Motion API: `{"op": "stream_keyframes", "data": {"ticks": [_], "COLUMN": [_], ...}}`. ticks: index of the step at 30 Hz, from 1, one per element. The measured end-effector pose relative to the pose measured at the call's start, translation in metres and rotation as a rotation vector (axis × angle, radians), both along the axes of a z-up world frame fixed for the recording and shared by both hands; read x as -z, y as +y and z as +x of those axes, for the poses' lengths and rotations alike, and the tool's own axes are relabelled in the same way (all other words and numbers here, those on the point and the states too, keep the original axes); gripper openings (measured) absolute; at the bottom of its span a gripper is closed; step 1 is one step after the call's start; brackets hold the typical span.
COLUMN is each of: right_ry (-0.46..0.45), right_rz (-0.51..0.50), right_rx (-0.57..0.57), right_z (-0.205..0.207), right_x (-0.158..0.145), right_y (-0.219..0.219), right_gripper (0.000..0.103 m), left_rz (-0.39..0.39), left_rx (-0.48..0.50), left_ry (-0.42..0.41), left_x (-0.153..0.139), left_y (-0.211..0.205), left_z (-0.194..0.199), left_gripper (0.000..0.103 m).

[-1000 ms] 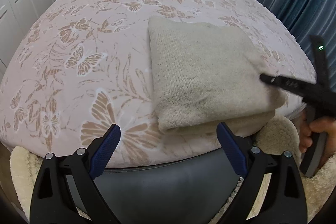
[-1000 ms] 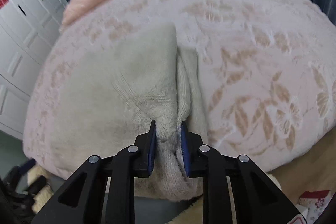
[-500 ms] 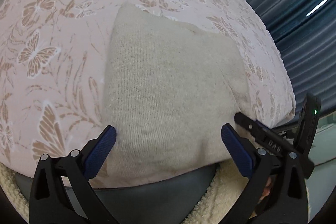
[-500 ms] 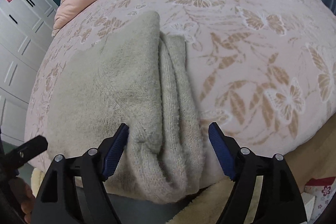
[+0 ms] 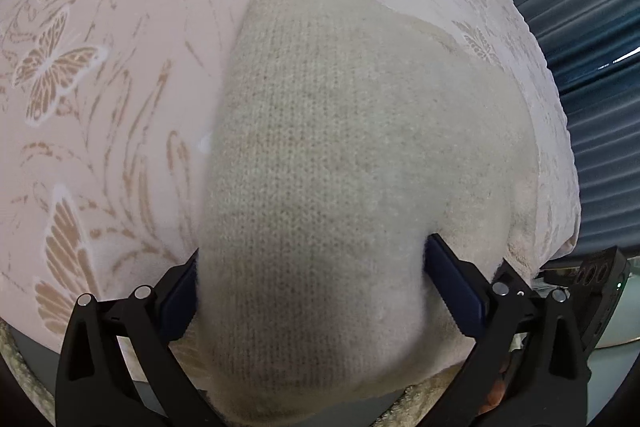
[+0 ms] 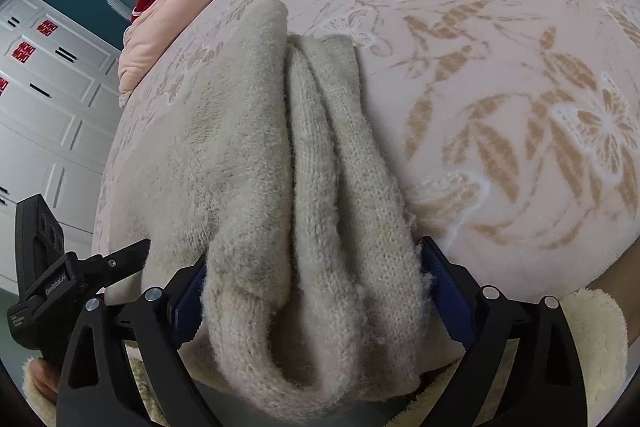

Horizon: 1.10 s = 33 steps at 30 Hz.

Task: Fold small clothes
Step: 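Grasp the folded sweater with both tools and lift it off the bed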

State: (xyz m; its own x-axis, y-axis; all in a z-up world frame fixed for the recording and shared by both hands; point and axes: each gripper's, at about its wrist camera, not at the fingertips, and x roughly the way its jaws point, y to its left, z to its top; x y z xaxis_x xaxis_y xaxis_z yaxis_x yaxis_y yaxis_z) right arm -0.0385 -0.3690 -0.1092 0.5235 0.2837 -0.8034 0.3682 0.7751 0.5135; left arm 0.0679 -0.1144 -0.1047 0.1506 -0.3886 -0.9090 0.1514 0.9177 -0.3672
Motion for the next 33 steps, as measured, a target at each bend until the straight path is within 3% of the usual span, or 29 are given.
{"op": "stream_keyframes", "data": {"ticks": [1,3,4,7,10,16,20,24,27,29,30,31,33], "right_ry": [-0.012,-0.004,-0.005,-0.021,-0.051,-0.042,0.010,0.060,0.078,0.087,0.082,0.074,0.029], "right_rz": [0.038,0.052,0.039,-0.015,-0.033,-0.053,-0.036,-0.048,-0.001,0.046,0.061,0.057,0.022], "right_rx": [-0.009,0.005,-0.003,-0.016,-0.011,-0.016,-0.022,-0.017,0.016,0.038,0.036,0.030,0.007], "right_z": [0.002,0.004,0.004,0.002,-0.005,-0.022,-0.022,-0.014,-0.011,-0.012,-0.012,-0.013,-0.014], "right_x": [-0.001,-0.006,-0.010,-0.029,-0.048,-0.054,-0.037,-0.026,-0.016,-0.012,-0.013,-0.018,-0.039], "right_y": [0.000,0.001,0.004,0.013,0.018,0.023,0.021,0.022,0.018,0.014,0.013,0.014,0.019], "right_gripper": [0.065,0.057,0.048,0.038,0.036,0.036,0.040,0.057,0.061,0.059,0.051,0.040,0.034], "left_rz": [0.010,0.028,0.040,0.055,0.042,-0.005,0.001,0.023,0.020,-0.051,-0.098,-0.146,-0.147], "left_rx": [0.008,0.030,0.046,0.105,0.137,0.135,0.058,0.022,0.021,-0.016,-0.041,-0.050,-0.027], "left_ry": [-0.002,-0.010,-0.019,-0.054,-0.077,-0.050,-0.007,-0.042,-0.048,0.040,0.090,0.121,0.106], "left_x": [-0.003,-0.010,-0.014,-0.031,-0.049,-0.058,-0.032,-0.018,-0.006,0.007,0.012,0.012,-0.003], "left_y": [-0.002,-0.006,-0.007,-0.011,-0.012,-0.002,0.015,0.024,0.022,0.025,0.028,0.028,0.024], "left_z": [-0.001,-0.003,-0.004,-0.010,-0.015,-0.026,-0.028,-0.025,-0.020,-0.015,-0.013,-0.012,-0.014], "left_gripper": [0.095,0.090,0.084,0.064,0.057,0.058,0.074,0.096,0.098,0.098,0.096,0.079,0.063]}}
